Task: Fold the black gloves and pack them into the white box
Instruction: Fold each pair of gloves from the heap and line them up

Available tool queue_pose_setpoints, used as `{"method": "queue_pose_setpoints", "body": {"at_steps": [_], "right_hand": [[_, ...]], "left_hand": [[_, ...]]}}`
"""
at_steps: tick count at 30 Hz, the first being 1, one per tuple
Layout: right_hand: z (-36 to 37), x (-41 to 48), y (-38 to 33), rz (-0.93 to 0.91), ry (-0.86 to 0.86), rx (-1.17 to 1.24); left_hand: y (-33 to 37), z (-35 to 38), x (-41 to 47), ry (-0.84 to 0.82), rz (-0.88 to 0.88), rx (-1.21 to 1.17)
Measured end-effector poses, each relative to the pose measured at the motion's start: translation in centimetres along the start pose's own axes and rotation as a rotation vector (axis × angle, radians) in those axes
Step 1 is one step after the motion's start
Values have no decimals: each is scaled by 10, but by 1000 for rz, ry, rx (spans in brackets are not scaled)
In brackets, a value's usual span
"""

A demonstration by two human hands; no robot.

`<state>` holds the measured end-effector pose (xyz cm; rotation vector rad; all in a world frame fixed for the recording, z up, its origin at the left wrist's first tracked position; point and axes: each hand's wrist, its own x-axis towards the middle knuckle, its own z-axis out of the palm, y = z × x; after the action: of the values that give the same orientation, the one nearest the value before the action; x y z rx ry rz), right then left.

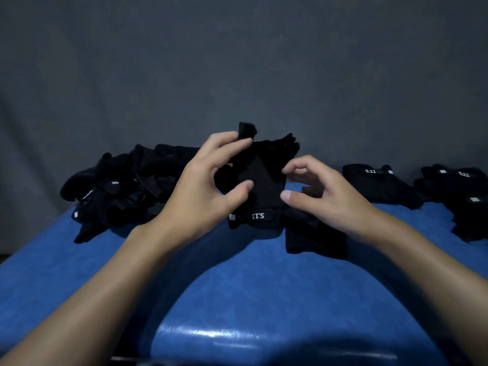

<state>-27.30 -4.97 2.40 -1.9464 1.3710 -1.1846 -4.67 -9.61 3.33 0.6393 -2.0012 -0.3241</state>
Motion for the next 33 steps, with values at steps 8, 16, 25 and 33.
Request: {"method": "queue_pose_setpoints", "body": {"at_steps": [8,16,25,33], "right_hand": [[-5,-5,-11,55,96,273],[-23,-19,-5,240,146,410],[-37,-40,16,393,90,216],[-33,-43,13,401,44,93]], "left_hand": [[7,3,5,33,-113,-155],[5,40,19,-106,-262,-224],[4,85,25,-359,-342,-226],[-13,87,14,-380,-406,-173]]}}
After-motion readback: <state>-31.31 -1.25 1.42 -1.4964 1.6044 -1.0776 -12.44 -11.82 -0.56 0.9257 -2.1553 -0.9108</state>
